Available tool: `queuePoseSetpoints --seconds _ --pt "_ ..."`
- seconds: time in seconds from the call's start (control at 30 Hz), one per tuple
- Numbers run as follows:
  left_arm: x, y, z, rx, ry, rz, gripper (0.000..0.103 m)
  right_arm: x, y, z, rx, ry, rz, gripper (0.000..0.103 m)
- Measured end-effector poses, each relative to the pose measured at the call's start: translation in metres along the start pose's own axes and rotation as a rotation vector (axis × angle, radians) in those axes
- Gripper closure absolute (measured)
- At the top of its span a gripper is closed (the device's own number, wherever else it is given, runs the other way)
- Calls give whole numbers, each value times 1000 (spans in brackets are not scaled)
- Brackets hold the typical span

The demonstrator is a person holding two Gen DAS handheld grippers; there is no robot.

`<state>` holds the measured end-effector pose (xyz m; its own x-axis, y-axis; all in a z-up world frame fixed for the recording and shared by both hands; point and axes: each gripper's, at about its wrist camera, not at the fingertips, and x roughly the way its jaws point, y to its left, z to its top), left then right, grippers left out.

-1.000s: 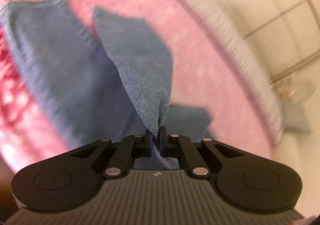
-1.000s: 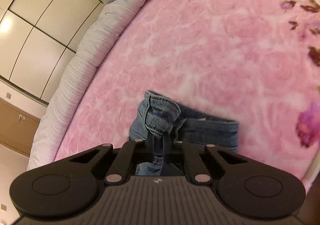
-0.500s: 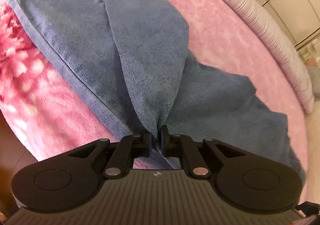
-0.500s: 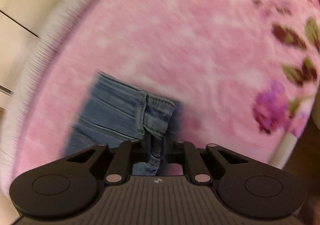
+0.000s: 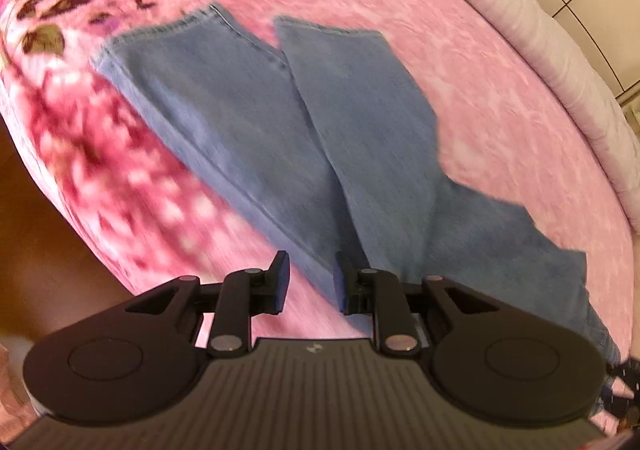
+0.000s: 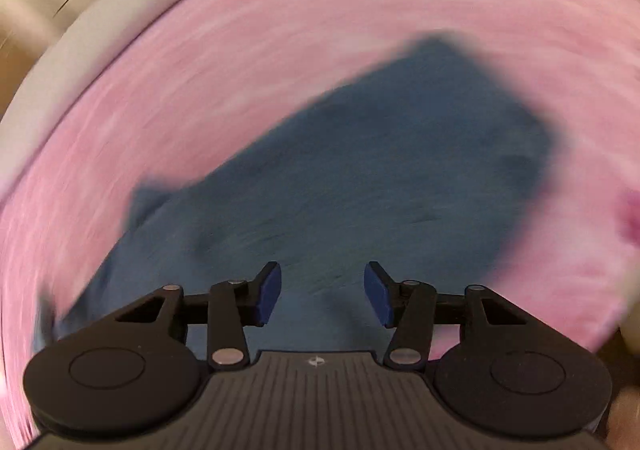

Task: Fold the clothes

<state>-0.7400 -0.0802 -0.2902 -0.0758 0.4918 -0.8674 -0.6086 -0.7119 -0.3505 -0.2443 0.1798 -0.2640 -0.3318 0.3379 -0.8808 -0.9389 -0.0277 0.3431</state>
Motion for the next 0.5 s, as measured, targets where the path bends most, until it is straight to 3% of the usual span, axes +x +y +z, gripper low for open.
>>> queuePoseSetpoints --seconds 0.1,0.23,0.33,0.5 --pt "10 13 30 -19 -5 -18 85 31 79 -4 -114 24 98 56" --pt "36 34 78 -99 -28 -69 85 64 159 -10 -110 21 157 56" --pt "57 49 116 -167 -38 -113 82 82 197 -14 -89 17 141 56" --pt "97 62 169 -153 -26 -121 77 96 222 -16 -9 -11 57 56"
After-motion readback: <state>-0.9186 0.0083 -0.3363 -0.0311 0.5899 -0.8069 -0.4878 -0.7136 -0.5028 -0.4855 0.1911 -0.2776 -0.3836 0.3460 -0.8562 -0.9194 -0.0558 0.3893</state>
